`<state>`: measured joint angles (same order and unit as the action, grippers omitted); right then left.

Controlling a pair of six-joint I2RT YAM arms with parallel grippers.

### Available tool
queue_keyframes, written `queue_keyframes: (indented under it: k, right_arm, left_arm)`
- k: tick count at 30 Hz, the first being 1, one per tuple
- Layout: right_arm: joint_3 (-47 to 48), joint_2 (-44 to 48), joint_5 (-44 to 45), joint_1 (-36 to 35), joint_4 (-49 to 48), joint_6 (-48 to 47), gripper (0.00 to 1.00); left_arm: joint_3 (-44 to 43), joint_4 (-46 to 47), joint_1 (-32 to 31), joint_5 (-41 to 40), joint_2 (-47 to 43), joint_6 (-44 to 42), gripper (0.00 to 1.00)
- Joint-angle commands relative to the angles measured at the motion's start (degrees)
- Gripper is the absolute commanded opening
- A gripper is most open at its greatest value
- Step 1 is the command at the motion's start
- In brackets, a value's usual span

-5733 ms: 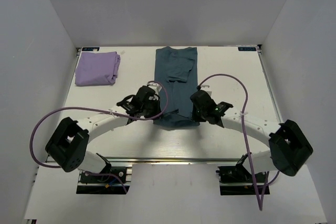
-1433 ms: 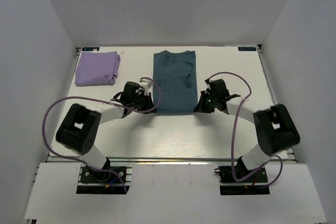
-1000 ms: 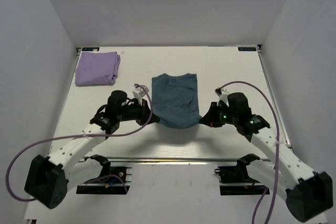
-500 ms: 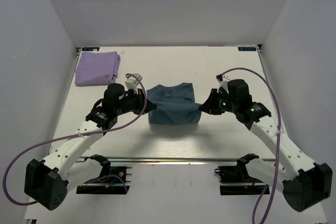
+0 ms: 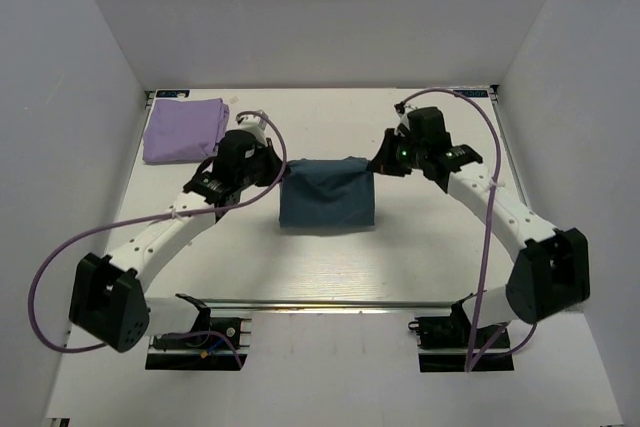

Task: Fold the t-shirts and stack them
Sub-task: Fold the long partially folded tshirt into a neat square

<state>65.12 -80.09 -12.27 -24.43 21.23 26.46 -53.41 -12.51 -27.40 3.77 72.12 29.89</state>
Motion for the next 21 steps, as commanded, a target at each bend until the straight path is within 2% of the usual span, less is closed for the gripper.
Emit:
queue_keyframes:
  k: [1,12,21]
  right_arm:
    - [4.6,-3.5,2.2,1.0,-1.5,-0.4,0.0]
    - [13.0,-17.7,-0.9,4.3,-1.9,-0.2,0.0]
    - [19.3,-27.4,-5.9,6.3,-3.7,-0.7,0.0]
  left_arm:
    - [-4.4,0.2,0.9,-6.6,3.2,-1.7,0.0]
    - [-10.5,2.7,3.8,-6.6,16.5,-3.3,0.0]
    - [-14.2,5.0,6.9,-1.4,24.9,-3.9,0.0]
